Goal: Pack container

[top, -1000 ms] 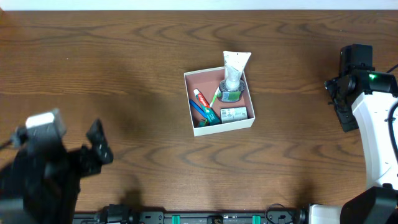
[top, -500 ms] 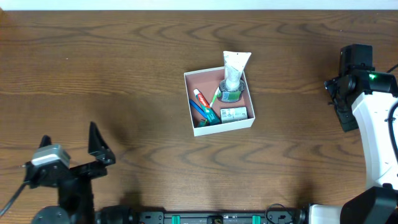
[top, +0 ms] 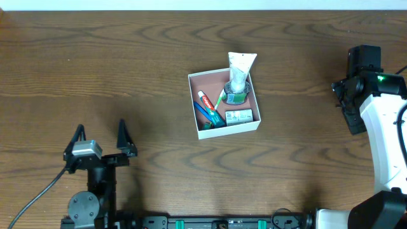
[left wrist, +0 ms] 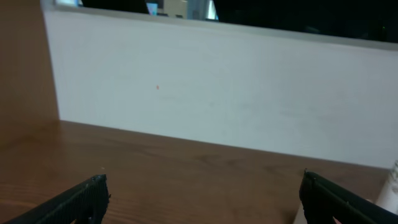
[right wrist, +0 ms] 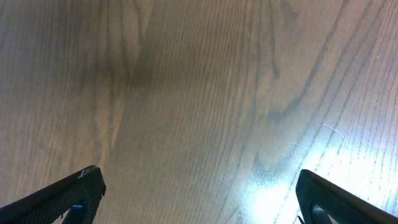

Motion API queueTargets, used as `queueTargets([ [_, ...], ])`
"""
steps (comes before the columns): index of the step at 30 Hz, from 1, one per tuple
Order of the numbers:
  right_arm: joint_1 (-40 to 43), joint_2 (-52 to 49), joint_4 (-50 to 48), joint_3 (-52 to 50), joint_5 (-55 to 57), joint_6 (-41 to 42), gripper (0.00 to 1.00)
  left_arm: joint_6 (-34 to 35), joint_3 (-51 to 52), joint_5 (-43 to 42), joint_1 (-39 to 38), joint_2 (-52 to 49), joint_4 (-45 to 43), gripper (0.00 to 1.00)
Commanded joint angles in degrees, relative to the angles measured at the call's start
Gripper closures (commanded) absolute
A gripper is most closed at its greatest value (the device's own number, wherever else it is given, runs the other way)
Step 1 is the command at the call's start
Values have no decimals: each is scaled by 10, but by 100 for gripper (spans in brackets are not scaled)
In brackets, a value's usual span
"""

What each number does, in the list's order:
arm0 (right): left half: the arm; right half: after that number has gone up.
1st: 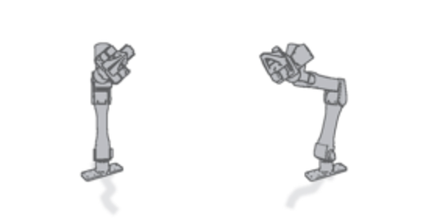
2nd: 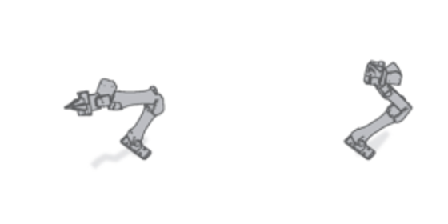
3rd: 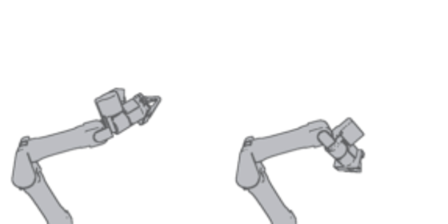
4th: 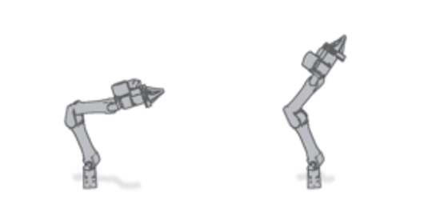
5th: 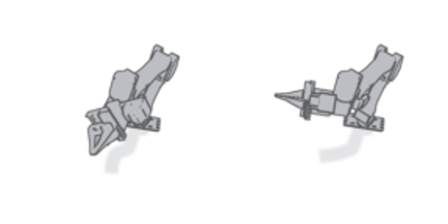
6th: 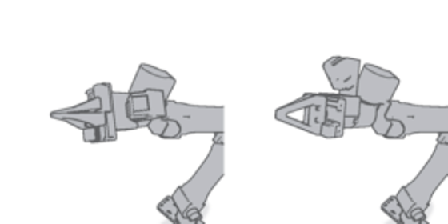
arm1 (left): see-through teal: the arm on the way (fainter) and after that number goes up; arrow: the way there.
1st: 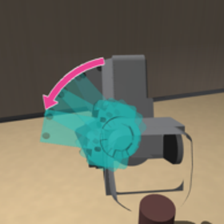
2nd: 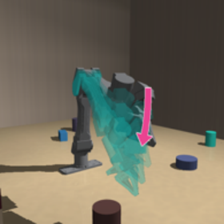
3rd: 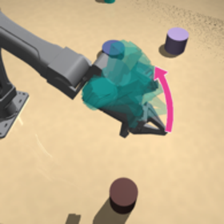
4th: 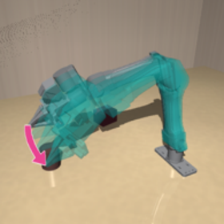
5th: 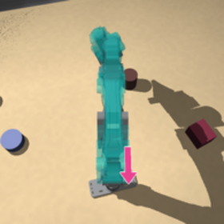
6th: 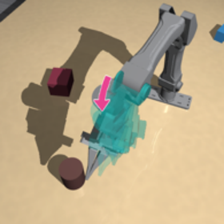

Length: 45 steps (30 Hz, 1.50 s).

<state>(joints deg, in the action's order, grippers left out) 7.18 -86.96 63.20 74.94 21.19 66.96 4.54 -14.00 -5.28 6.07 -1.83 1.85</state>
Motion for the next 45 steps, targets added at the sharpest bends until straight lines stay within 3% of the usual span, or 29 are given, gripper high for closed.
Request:
queueTargets([
  [1,3,-3,0,4,8,-4,1,7,23,-20,-10,16,-9,2],
  [10,3,-3,0,4,8,-4,1,6,92,-22,-50,17,-13,2],
  [14,3,-3,0,4,8,-4,1,7,139,-23,-56,17,-59,2],
  [22,3,-3,0,4,8,-4,1,4,138,-11,-56,17,21,2],
  [45,3,-3,0,4,8,-4,1,4,138,-12,-56,16,17,2],
])
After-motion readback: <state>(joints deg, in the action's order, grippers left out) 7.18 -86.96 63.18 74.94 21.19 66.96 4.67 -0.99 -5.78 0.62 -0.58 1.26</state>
